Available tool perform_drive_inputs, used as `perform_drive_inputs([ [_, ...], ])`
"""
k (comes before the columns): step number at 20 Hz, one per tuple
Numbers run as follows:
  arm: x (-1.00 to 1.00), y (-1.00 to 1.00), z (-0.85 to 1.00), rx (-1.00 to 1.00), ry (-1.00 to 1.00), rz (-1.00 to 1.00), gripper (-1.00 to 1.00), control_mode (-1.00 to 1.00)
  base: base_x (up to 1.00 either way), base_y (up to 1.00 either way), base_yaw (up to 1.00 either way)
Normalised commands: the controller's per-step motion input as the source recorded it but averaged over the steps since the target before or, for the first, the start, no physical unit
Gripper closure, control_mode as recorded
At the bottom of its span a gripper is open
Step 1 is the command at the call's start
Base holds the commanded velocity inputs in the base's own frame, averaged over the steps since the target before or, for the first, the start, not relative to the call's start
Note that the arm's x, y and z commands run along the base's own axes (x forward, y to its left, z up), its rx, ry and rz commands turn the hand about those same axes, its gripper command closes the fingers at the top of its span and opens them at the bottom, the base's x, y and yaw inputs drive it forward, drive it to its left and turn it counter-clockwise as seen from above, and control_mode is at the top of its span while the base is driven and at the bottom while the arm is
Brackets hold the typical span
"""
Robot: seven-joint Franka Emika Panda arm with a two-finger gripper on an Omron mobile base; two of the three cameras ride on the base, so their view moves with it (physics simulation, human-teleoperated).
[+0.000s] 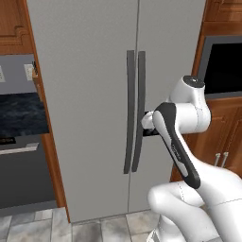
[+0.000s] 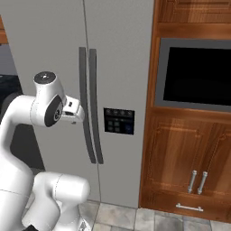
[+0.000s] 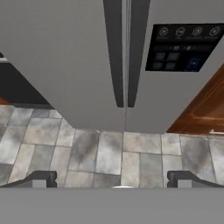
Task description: Take the lemon wedge from the fridge and place it on the plate with fish on the dining counter.
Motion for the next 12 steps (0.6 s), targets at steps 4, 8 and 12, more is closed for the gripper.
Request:
perform_drive_inputs([
  [4,0.0,0.0,0.0,0.0,0.0,0.0,-1.0,1.0,-0.44,0.0,0.0],
  [8,0.0,0.0,0.0,0.0,0.0,0.0,-1.0,1.0,-0.54,0.0,0.0],
  [12,0.0,0.0,0.0,0.0,0.0,0.0,-1.0,1.0,-0.2,0.0,0.0],
])
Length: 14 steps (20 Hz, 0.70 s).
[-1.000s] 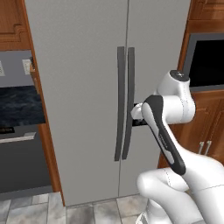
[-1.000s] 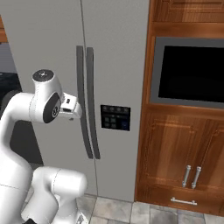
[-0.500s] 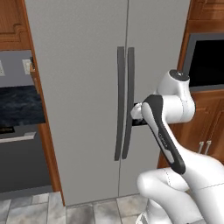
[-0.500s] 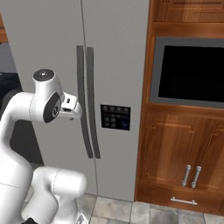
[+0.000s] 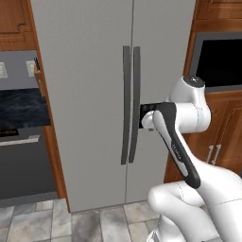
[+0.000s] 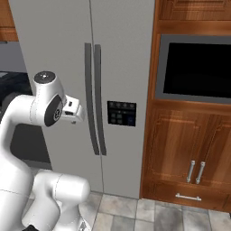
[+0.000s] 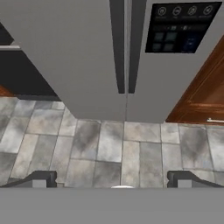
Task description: Take the lemon wedge from the fridge and place it on the plate with fish on the dining counter.
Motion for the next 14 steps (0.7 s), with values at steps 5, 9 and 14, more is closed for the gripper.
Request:
perform_drive_inputs([
  [5,-0.12,0.0,0.0,0.0,-0.09,0.0,-1.0,-1.0,0.0,0.0,0.0],
  [9,-0.04,0.0,0.0,-0.01,-0.17,0.0,-1.0,-1.0,0.0,0.0,0.0],
  [14,0.35,0.08,0.0,-0.07,-0.3,0.0,-1.0,-1.0,0.0,0.0,0.0],
])
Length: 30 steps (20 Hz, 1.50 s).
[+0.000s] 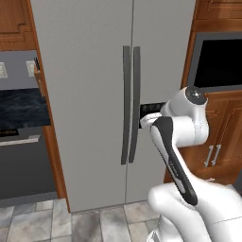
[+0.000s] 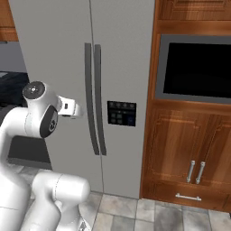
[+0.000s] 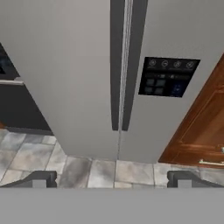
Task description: Take the lemon wedge from the fridge and place it on the plate with fish on the dining counter.
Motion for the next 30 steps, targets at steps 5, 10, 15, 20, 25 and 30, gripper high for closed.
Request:
perform_drive_inputs([
  [5,0.72,0.0,0.04,-0.01,-0.12,-0.02,-1.0,-1.0,0.0,0.0,0.0],
  [10,0.93,0.0,0.0,0.0,0.01,-0.04,-1.0,-1.0,0.0,0.0,0.0],
  [15,0.61,0.0,0.0,0.0,0.07,-0.02,-1.0,-1.0,0.0,0.0,0.0],
  [20,0.68,0.19,0.0,0.0,0.14,-0.03,-1.0,-1.0,0.0,0.0,0.0],
  [25,0.34,0.09,-0.07,0.0,0.02,0.0,-1.0,-1.0,0.0,0.0,0.0],
  [30,0.09,0.02,-0.28,0.0,-0.03,0.0,-1.0,-1.0,0.0,0.0,0.0],
])
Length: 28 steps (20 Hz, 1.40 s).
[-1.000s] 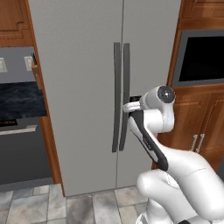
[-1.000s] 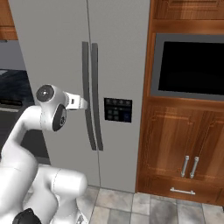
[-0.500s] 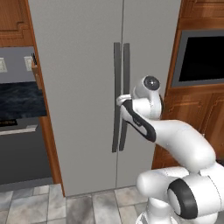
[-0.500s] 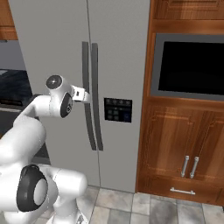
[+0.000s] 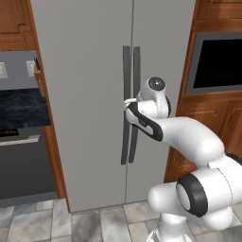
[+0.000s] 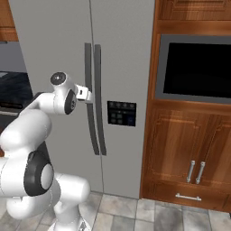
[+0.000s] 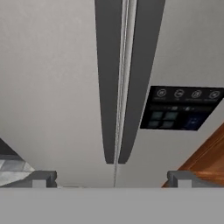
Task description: Take the lemon wedge from the fridge and place it on the plate with fish on the dining counter.
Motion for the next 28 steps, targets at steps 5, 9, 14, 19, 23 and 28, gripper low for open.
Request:
perform_drive_inputs([
  [5,0.0,0.0,-0.47,0.0,-0.17,0.0,-1.0,-1.0,0.0,0.0,0.0],
  [9,0.03,0.0,-0.1,0.0,-0.07,0.0,-1.0,-1.0,0.0,0.0,0.0],
  [14,0.24,0.0,0.0,0.0,0.0,0.0,-1.0,-1.0,0.0,0.0,0.0],
  [19,0.37,0.01,0.0,0.0,0.0,-0.01,-1.0,-1.0,0.0,0.0,0.0],
  [23,0.36,0.08,-0.01,0.0,0.0,-0.02,-1.0,-1.0,0.0,0.0,0.0],
  [28,0.27,0.05,-0.11,0.0,-0.02,0.0,-1.0,-1.0,0.0,0.0,0.0],
])
